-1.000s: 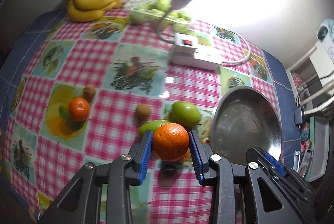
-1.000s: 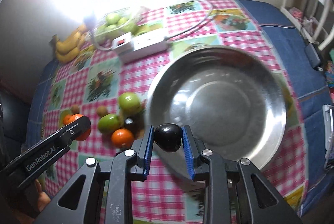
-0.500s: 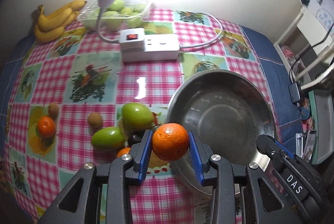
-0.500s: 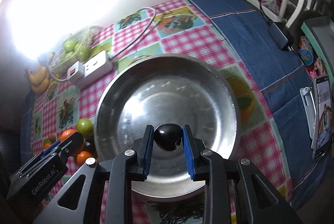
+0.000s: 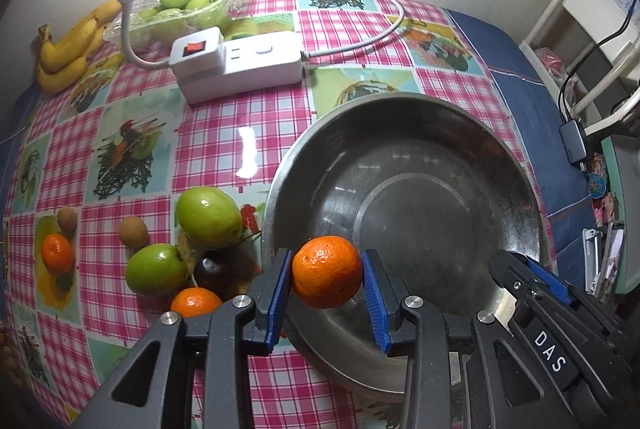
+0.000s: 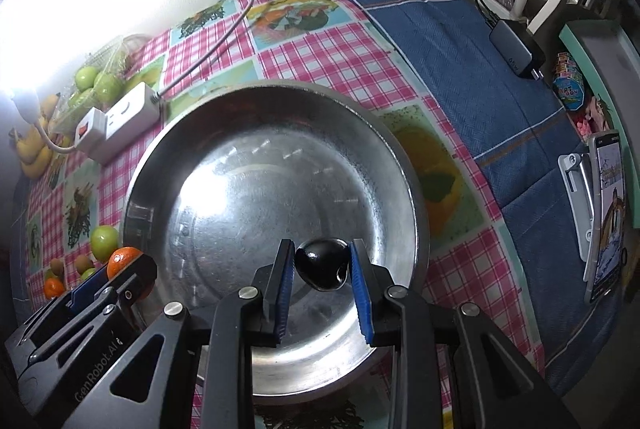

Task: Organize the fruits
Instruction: 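Carry the plum in the right tool while the left tool carries the tangerine over the basin, then open the right tool to drop the plum while the left tool drops the tangerine into the basin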

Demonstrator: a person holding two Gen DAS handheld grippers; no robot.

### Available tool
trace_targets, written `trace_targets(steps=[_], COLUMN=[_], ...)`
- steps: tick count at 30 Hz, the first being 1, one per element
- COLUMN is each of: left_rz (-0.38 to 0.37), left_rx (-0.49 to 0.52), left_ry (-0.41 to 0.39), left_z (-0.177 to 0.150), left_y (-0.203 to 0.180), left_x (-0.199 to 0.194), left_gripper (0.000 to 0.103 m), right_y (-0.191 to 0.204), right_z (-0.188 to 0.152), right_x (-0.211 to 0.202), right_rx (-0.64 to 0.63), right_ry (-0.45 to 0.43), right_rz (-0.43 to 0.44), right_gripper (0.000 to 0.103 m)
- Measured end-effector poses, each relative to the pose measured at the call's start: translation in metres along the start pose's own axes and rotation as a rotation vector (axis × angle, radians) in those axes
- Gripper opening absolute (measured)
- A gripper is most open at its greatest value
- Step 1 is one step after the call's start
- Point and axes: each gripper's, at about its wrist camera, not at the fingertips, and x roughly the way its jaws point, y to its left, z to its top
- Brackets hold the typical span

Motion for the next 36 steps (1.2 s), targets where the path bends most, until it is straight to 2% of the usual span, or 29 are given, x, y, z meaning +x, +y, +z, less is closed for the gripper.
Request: trace_targets(steps=[10, 27, 31, 36], left_rz=[-0.019, -0.019, -0.023, -0.046], left_rx=[-0.005, -0.006, -0.003, -0.001], left_ry=[0.008, 0.024, 0.019, -0.002], left_z=[-0.012, -0.012, -0.012, -0.009], left_y=[-0.002, -0.003, -0.002, -0.001], left_x=[0.015, 0.018, 0.015, 0.0], left_gripper=[0.038, 0.039, 0.04, 0.048], right_y=[-0.001, 0.001, -0.002, -0.005], right_z=[-0.003, -0.002, -0.003, -0.001], right_x=[0.007, 0.011, 0.007, -0.002], right_rx=[0.002, -0.008, -0.001, 0.007], right_ry=[0.025, 0.04, 0.03, 0.009], right_rz=[-0.015, -0.023, -0.028, -0.029], right_gripper=[0.029, 0.029, 0.042, 0.043])
